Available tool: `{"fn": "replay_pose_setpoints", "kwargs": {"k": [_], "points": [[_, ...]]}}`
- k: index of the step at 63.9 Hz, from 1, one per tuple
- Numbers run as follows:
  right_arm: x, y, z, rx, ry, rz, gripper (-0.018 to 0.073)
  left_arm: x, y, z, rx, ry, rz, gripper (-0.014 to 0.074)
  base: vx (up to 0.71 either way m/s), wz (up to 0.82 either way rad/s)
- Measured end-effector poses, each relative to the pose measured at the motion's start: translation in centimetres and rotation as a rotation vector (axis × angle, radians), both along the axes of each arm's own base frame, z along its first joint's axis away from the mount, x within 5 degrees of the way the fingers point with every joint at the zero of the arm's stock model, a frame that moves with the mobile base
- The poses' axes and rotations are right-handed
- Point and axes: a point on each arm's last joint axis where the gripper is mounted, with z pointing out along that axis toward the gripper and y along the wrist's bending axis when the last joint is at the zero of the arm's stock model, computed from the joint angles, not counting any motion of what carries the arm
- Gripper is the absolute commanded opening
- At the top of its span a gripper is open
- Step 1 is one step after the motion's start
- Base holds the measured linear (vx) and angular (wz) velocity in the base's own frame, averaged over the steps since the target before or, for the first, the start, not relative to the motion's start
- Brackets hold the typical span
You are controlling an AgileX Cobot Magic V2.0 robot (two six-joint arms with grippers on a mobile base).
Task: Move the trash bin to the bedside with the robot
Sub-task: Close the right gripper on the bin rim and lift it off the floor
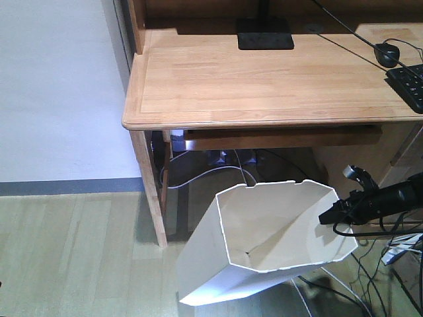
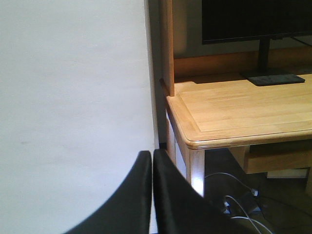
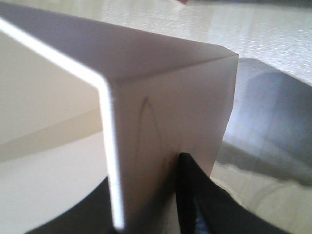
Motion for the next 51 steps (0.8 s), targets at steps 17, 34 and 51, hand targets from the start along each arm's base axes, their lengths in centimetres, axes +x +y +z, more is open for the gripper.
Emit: {"fn": "replay_pose_setpoints", "kwargs": {"k": [17, 34, 51], "points": [[0.11, 0.13, 0.51, 0.027, 0.001, -0.002, -0.0005, 0.00, 0.00, 0.00, 0.000, 0.000, 0.000, -0.0006, 0.00, 0.00], [0.23, -0.20, 0.25, -0.014, -0.006, -0.017, -0.0005, 0.00, 0.00, 0.00, 0.000, 0.000, 0.000, -0.0006, 0.00, 0.00], [0.19, -0.24, 0.29, -0.008, -0.003, -0.019, -0.0005, 0.00, 0.00, 0.00, 0.000, 0.000, 0.000, -0.0006, 0.00, 0.00]]}}
